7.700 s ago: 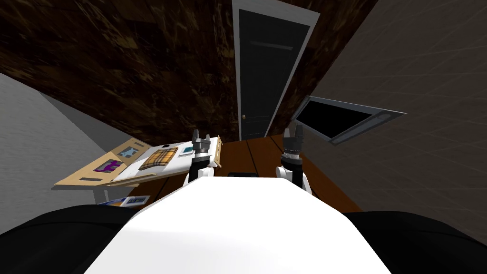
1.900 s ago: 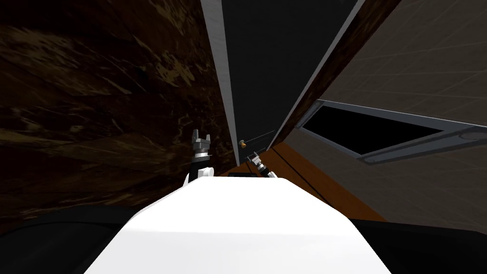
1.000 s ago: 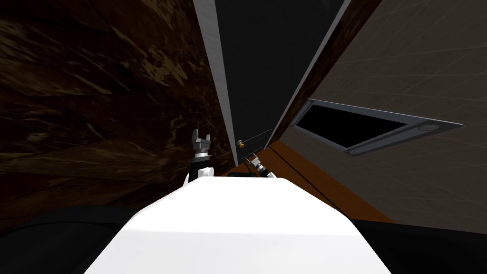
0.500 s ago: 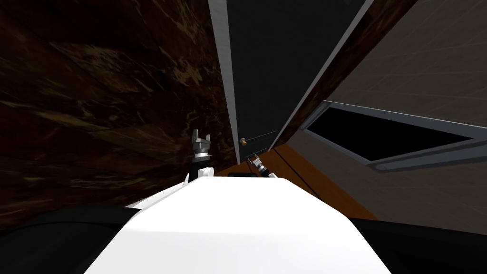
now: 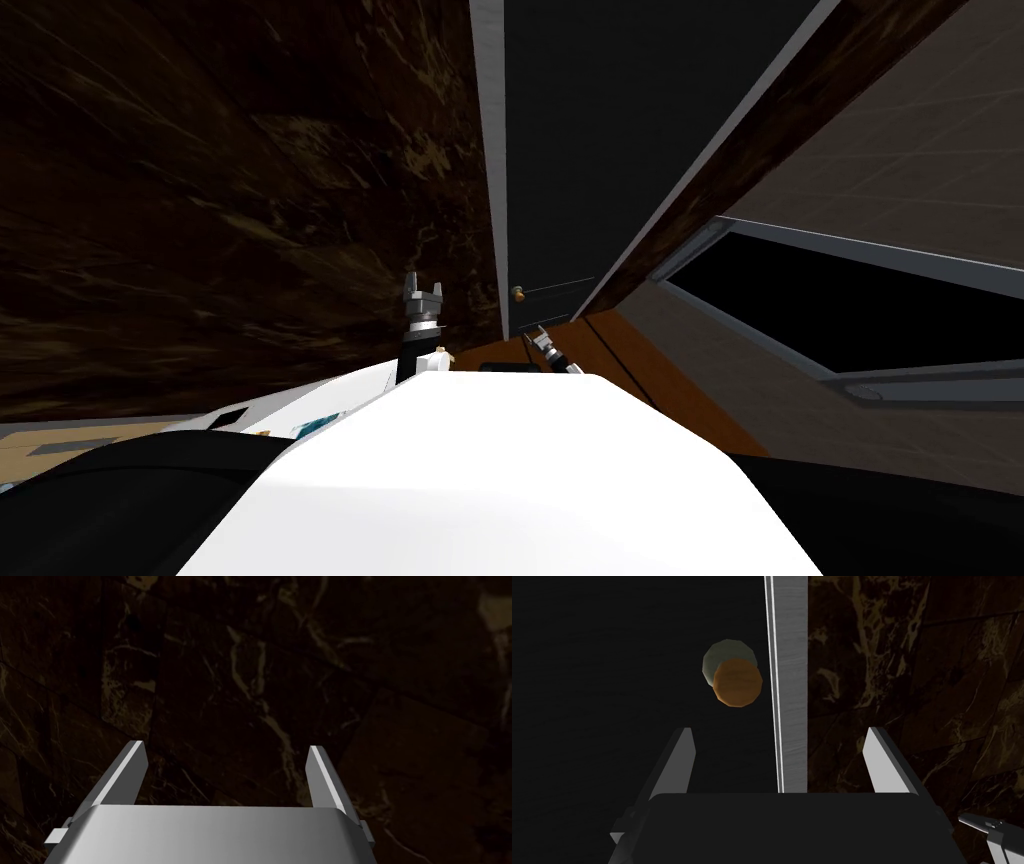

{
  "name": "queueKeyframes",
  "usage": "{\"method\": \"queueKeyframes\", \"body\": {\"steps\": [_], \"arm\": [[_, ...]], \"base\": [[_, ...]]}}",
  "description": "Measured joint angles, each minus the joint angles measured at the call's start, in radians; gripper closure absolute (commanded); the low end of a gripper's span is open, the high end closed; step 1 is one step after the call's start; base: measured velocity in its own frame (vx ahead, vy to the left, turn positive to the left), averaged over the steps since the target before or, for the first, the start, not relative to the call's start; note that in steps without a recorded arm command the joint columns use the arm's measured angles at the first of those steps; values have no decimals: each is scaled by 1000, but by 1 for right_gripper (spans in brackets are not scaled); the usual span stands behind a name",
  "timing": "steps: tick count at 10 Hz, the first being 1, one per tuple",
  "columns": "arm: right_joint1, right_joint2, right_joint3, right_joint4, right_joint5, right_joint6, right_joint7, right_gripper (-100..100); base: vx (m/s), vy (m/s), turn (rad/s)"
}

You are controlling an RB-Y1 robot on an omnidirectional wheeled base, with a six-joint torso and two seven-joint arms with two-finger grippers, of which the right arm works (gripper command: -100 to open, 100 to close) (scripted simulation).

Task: Pull the door open

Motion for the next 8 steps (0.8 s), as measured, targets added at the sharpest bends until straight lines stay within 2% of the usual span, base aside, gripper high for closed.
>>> {"method": "queueKeyframes", "body": {"steps": [5, 8], "arm": [[-66, -3, -21, 121, -55, -2, 33, -100], [-106, 0, -28, 179, -92, 2, 56, -100]], "base": [[-65, -22, 172], [-34, -16, 77]]}}
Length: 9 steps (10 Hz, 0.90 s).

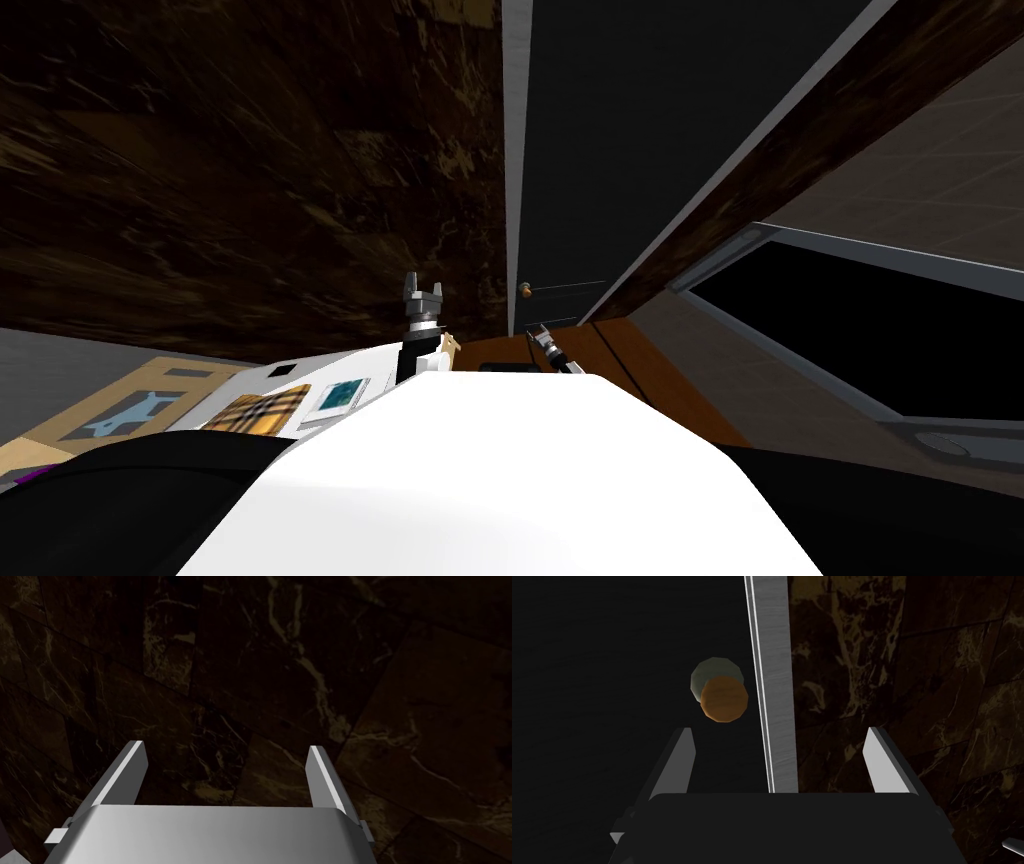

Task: Pull the door open

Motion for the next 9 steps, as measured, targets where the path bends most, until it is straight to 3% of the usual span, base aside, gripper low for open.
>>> {"method": "queueKeyframes", "body": {"steps": [5, 6, 8, 9], "arm": [[-87, 5, -8, 95, -81, -13, 64, -100], [-97, 7, -8, 102, -95, -15, 76, -100], [-149, 11, -14, 158, -128, -33, 110, -100], [-152, 13, -9, 145, -143, -33, 123, -100]], "base": [[9, 11, -9], [40, 41, -95], [94, 90, -191], [168, 122, -189]]}}
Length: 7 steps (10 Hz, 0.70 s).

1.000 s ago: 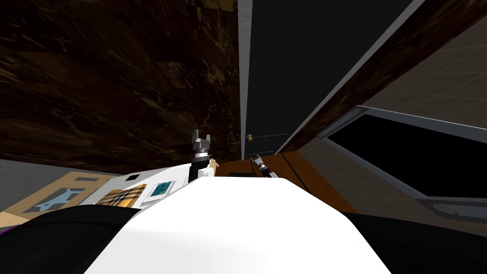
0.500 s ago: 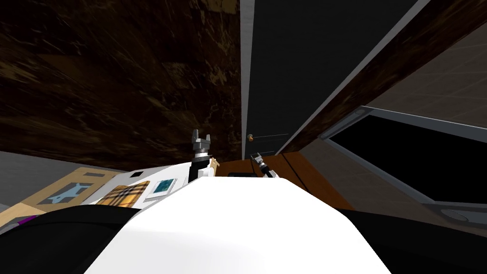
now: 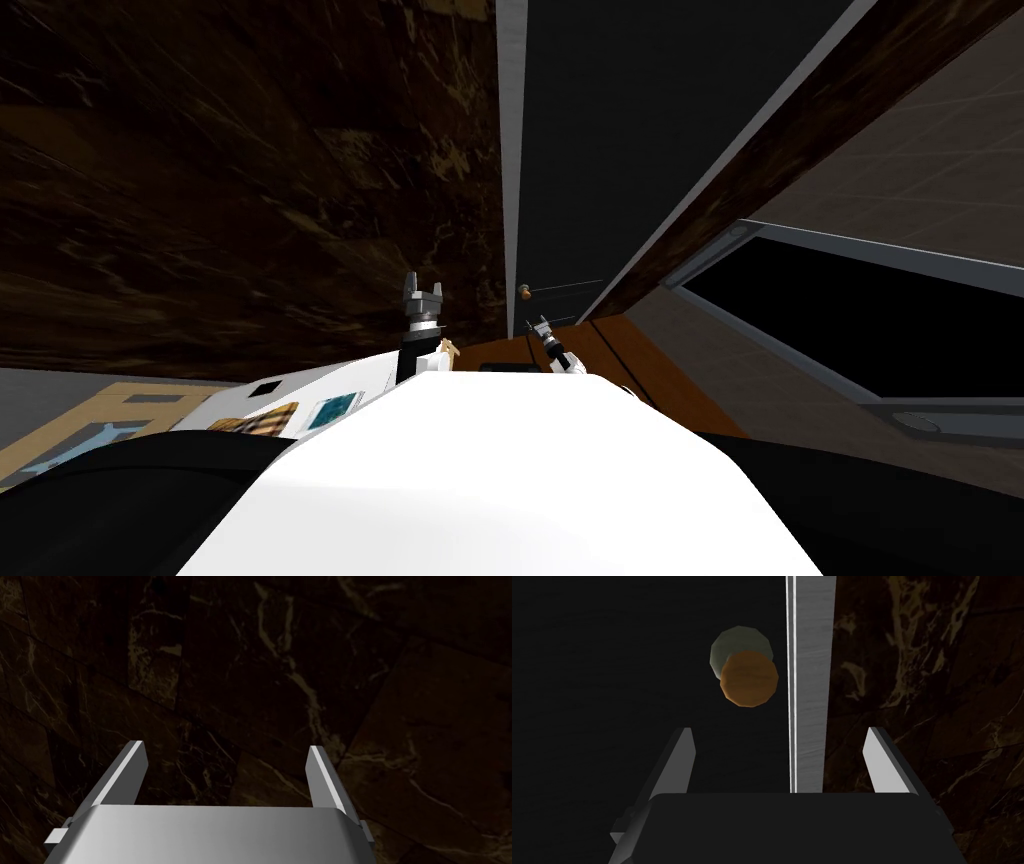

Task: Pull the door open

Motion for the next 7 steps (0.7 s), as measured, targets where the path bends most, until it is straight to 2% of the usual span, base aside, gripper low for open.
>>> {"method": "queueKeyframes", "body": {"steps": [1, 4, 5, 6, 7], "arm": [[-34, 1, -5, 41, -19, -14, 19, -100], [-51, 4, 3, 28, -48, -16, 46, -100], [-54, 3, 7, 16, -55, -12, 50, -100], [-71, 4, 3, 43, -62, -22, 60, -100], [-70, 4, 6, 30, -68, -23, 65, -100]], "base": [[194, 135, -128], [170, 148, -216], [111, 72, -34], [127, 92, -180], [152, 136, -193]]}}
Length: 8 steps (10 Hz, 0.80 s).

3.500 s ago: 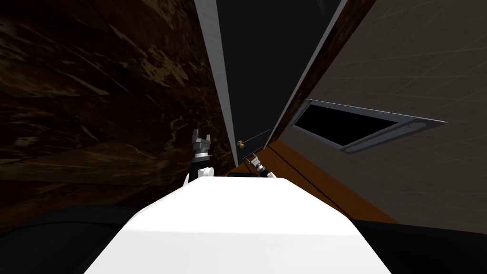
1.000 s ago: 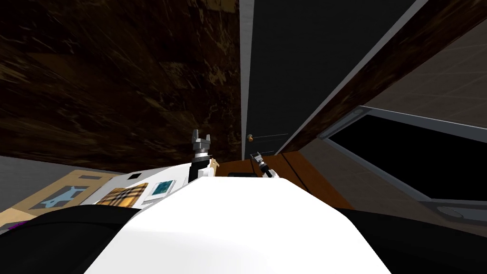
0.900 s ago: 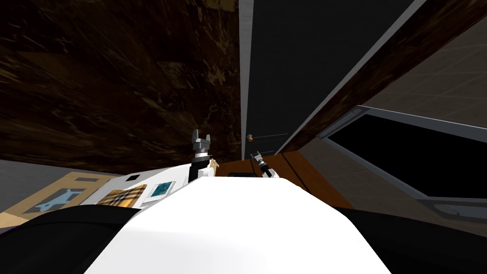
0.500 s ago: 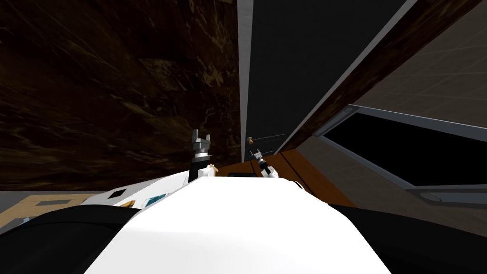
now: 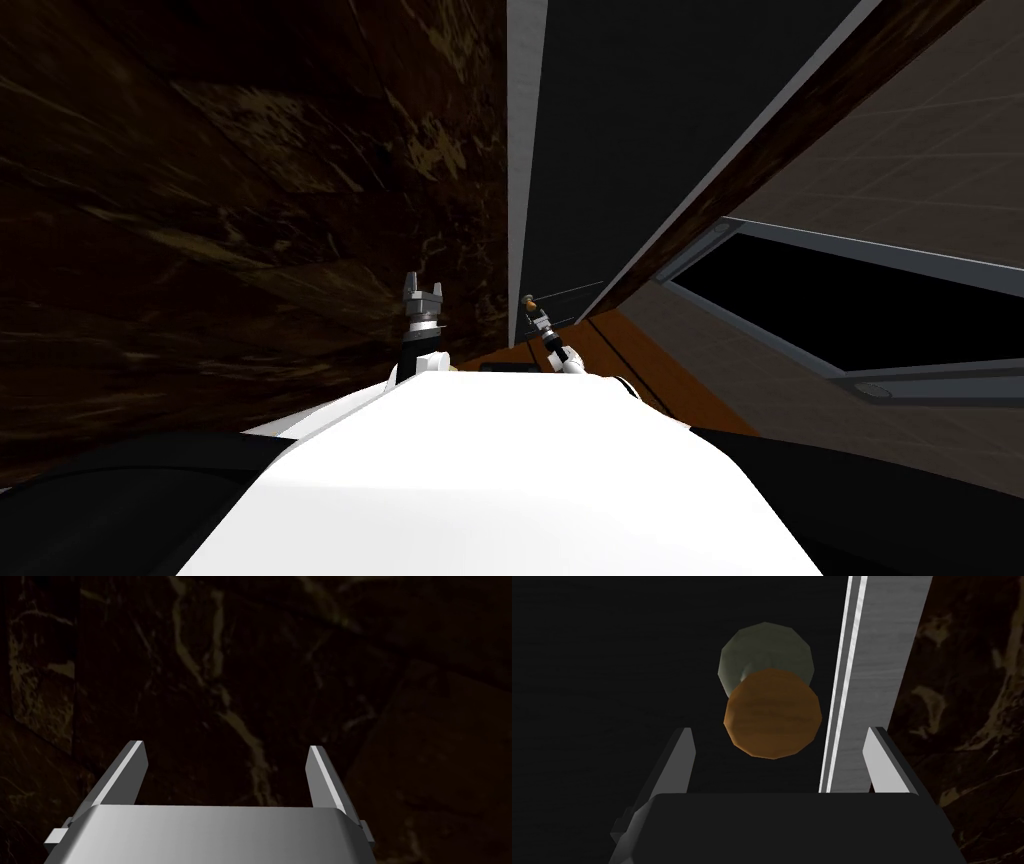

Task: Pull the door open

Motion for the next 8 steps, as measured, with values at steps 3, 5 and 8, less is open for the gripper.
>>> {"method": "queueKeyframes", "body": {"steps": [3, 5, 8], "arm": [[-27, 0, -2, 29, -17, -16, 20, -100], [-27, 0, -3, 29, -17, -17, 21, 100], [-27, 1, -2, 28, -17, -18, 20, 100]], "base": [[93, 86, -90], [-27, -22, 14], [-1, -2, 0]]}}
